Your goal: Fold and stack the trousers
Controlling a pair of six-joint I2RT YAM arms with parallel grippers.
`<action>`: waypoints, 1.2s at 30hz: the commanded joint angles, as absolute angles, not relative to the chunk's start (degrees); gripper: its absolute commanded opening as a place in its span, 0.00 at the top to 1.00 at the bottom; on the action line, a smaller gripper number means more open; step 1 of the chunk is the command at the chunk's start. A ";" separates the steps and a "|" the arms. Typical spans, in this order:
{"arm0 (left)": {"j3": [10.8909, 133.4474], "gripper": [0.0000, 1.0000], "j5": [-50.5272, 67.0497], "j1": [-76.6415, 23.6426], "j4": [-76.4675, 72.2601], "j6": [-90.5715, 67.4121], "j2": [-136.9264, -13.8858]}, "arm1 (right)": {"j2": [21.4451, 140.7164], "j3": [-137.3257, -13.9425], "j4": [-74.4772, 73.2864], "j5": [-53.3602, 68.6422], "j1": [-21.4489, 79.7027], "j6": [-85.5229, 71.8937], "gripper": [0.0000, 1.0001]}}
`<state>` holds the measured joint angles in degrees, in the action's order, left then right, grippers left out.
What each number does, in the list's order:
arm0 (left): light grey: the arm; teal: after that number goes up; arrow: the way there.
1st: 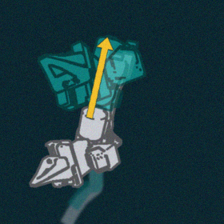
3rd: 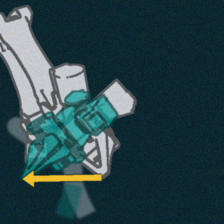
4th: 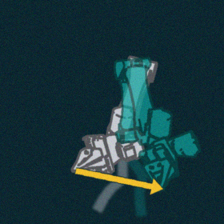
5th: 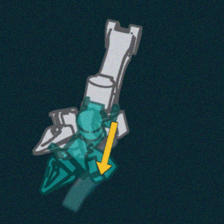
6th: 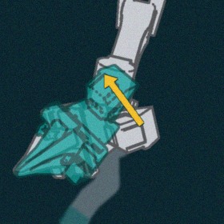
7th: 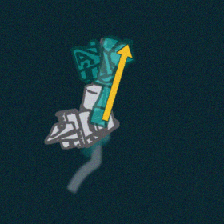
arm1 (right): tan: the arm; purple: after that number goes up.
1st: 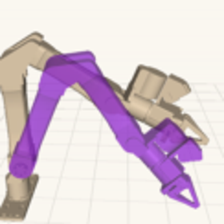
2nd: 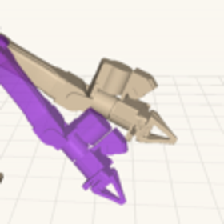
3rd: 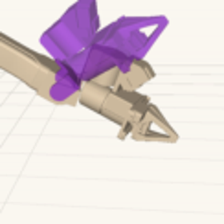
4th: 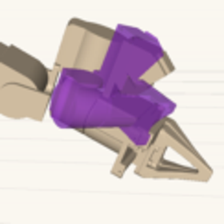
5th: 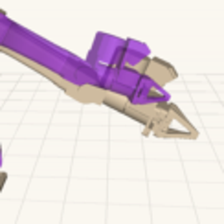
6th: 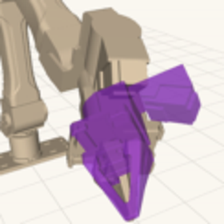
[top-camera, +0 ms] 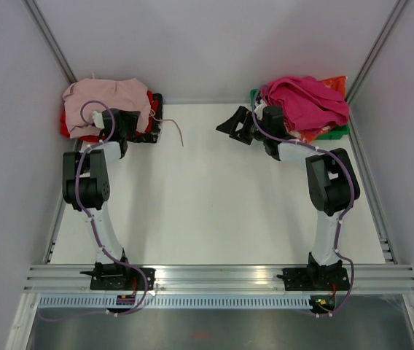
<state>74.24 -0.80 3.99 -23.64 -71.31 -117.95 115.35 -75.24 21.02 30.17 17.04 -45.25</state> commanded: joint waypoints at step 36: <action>109.69 0.38 -8.63 12.13 -2.91 -34.10 -133.06 | 106.09 -75.42 12.66 27.16 18.37 -31.64 0.02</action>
